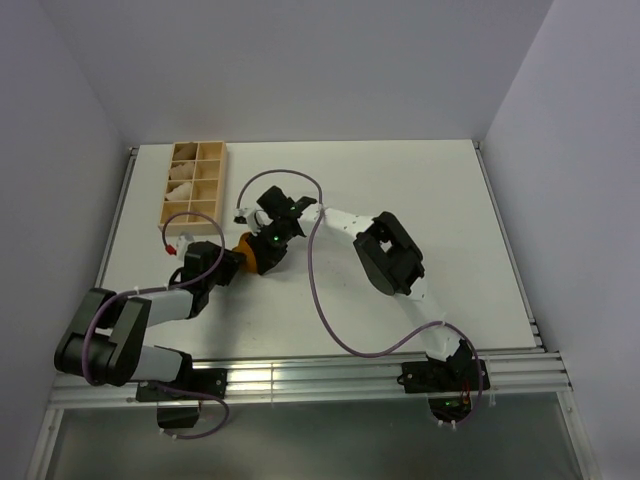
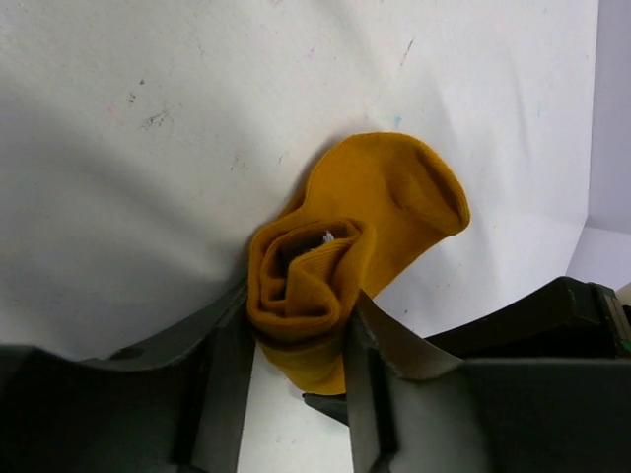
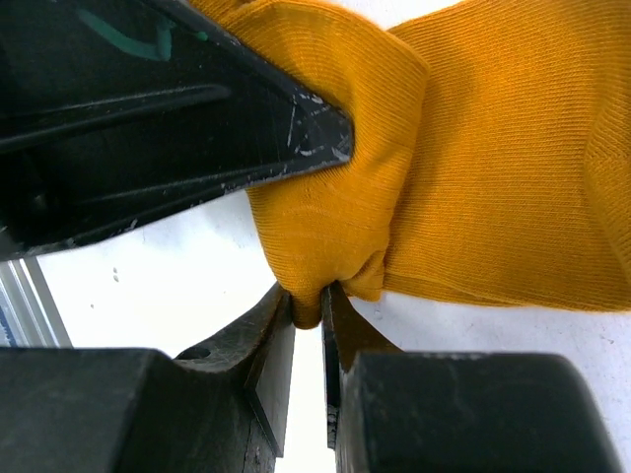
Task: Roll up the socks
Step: Roll the sock at the center of the board.
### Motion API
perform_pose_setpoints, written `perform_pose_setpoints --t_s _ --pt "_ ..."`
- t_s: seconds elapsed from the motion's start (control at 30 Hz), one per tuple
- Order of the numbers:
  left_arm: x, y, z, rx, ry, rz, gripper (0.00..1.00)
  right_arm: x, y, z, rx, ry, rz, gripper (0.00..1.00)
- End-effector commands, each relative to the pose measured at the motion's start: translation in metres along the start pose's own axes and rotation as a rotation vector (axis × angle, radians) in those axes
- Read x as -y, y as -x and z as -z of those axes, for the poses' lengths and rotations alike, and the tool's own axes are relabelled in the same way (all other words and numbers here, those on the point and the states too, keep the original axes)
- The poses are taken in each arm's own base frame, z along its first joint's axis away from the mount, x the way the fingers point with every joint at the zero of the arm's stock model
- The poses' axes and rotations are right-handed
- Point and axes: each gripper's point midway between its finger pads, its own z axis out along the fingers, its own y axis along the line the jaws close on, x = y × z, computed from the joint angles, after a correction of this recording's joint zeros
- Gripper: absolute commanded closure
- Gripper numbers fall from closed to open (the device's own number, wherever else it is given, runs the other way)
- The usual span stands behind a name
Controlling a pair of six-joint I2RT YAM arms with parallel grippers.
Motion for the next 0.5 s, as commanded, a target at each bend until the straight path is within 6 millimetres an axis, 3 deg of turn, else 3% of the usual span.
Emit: perform_pose_setpoints --t_s 0.0,0.03,0.07,0.1,0.13,0.17,0.2,0.23,0.27,0.3,0.33,0.37,0.4,0.43,0.47 --pt "-0.034 -0.011 0.001 -0.04 0.118 -0.02 0.59 0.001 -0.025 -0.006 -0.085 -0.012 -0.076 0.98" --pt "-0.036 -0.012 0.001 -0.043 0.128 -0.029 0.62 0.0 -0.029 -0.006 -0.085 -0.015 -0.079 0.96" --pt "-0.036 -0.012 0.001 -0.044 0.131 -0.035 0.69 -0.002 -0.017 0.0 -0.036 -0.025 -0.061 0.94" --pt "-0.037 -0.012 0.0 -0.047 0.136 -0.043 0.72 0.002 -0.027 -0.001 -0.043 -0.048 -0.074 0.88" --pt "-0.035 -0.011 -0.001 -0.05 0.133 -0.052 0.78 0.001 -0.025 0.002 -0.02 -0.061 -0.068 0.85" --pt "-0.035 -0.014 -0.003 -0.064 0.134 -0.062 0.81 -0.003 -0.006 0.014 0.057 -0.082 -0.037 0.76" --pt "-0.033 -0.015 -0.004 -0.073 0.13 -0.069 0.83 -0.004 -0.004 0.019 0.081 -0.102 -0.03 0.71" --pt "-0.026 -0.014 -0.007 -0.081 0.115 -0.078 0.86 0.002 -0.018 0.02 0.074 -0.142 -0.045 0.66" --pt "-0.022 -0.018 -0.008 -0.11 0.103 -0.084 0.87 -0.002 0.001 0.036 0.155 -0.171 -0.012 0.61" --pt "-0.026 -0.021 -0.012 -0.122 0.12 -0.09 0.89 -0.002 0.002 0.043 0.179 -0.195 -0.006 0.51" --pt "-0.016 -0.021 -0.015 -0.136 0.099 -0.099 0.9 0.0 -0.012 0.044 0.171 -0.222 -0.016 0.47" --pt "-0.019 -0.027 -0.018 -0.16 0.11 -0.106 0.9 -0.001 0.007 0.064 0.259 -0.28 0.013 0.4" --pt "-0.016 -0.03 -0.019 -0.182 0.103 -0.11 0.91 0.001 0.01 0.074 0.296 -0.323 0.022 0.38" --pt "-0.009 -0.031 -0.022 -0.192 0.088 -0.118 0.91 0.006 -0.004 0.076 0.298 -0.367 0.017 0.35" --pt "-0.009 -0.035 -0.024 -0.21 0.092 -0.122 0.91 0.008 0.011 0.097 0.372 -0.463 0.056 0.32"
